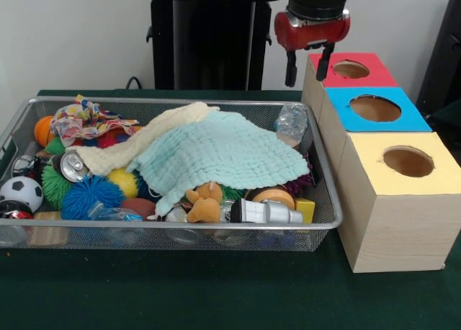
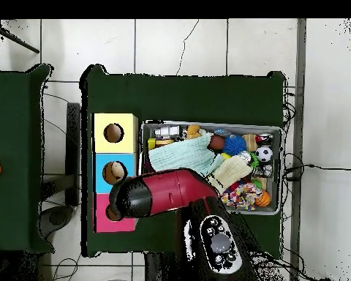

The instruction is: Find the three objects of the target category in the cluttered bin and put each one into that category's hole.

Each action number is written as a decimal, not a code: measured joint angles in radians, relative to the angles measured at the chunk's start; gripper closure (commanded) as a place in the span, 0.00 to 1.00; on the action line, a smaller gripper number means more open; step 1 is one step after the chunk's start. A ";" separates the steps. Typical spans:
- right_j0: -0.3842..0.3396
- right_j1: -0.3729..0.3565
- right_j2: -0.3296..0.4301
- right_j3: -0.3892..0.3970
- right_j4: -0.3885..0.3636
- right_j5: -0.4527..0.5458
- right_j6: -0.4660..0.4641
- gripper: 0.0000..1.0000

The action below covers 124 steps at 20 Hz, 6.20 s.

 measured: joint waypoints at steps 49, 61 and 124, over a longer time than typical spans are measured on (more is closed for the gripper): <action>0.156 0.145 -0.167 -0.009 -0.225 -0.352 0.001 0.00; 0.165 0.255 -0.251 -0.003 -0.223 -0.498 0.001 0.00; -0.274 0.047 0.401 0.129 -0.327 -0.015 -0.219 0.00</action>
